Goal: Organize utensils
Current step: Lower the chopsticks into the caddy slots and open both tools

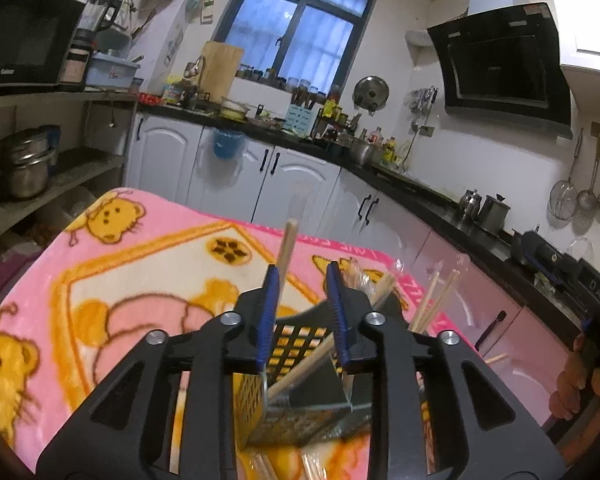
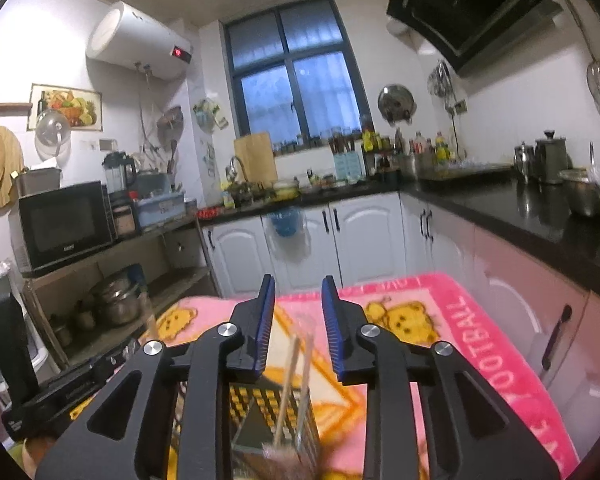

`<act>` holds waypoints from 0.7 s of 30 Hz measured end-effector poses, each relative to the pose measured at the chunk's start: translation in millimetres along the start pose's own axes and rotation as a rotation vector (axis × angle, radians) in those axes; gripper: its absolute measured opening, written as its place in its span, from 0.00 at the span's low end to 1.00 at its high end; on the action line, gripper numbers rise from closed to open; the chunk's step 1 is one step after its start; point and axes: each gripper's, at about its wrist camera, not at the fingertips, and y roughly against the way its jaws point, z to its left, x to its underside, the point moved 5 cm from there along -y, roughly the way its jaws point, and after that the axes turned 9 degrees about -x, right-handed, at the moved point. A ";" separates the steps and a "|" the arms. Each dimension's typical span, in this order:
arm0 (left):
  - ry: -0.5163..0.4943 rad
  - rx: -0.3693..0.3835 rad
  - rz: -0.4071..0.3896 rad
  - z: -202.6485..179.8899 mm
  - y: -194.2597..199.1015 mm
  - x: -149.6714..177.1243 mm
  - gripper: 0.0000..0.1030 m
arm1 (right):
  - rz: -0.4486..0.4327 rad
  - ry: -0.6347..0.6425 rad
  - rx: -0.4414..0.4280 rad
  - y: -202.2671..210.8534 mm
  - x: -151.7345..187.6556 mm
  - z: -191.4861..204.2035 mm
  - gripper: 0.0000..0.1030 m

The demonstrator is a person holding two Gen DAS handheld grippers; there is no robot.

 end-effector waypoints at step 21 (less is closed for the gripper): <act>0.042 0.031 0.127 10.4 61.4 42.5 0.75 | 0.140 -0.046 0.026 52.8 54.8 7.8 0.43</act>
